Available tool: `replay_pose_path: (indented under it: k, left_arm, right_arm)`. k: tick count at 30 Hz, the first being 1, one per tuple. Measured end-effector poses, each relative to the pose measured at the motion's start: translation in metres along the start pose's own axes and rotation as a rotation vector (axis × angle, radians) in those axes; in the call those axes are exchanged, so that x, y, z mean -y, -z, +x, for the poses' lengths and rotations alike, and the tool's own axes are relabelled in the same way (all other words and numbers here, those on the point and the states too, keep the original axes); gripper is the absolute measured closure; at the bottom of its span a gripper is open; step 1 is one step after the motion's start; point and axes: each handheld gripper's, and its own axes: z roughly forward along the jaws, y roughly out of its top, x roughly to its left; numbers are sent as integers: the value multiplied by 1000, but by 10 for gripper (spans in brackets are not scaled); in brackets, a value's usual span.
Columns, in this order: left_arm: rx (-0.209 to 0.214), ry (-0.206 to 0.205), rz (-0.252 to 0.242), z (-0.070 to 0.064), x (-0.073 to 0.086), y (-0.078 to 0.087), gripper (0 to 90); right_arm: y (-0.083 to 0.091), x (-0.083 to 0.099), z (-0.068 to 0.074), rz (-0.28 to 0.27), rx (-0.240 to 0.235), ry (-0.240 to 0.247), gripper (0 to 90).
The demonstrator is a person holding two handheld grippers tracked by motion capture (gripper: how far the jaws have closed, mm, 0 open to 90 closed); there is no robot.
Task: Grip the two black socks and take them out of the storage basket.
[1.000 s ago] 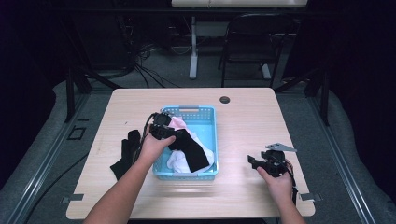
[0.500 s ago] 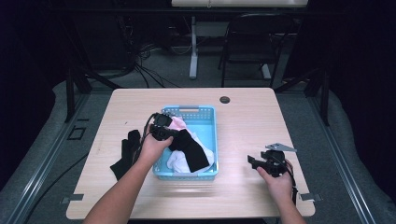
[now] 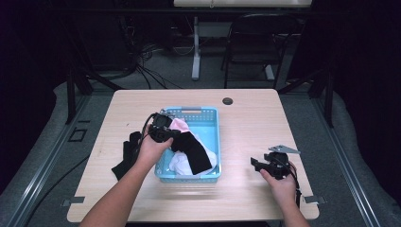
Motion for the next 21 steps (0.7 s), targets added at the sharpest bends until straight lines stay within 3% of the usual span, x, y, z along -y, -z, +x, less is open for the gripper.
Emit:
replay_pose_path:
  k: [21]
  left_arm:
    - [36, -81, -183, -20, -26, 78, 900]
  right_arm:
    - [-1, 0, 1, 2, 5, 2, 357]
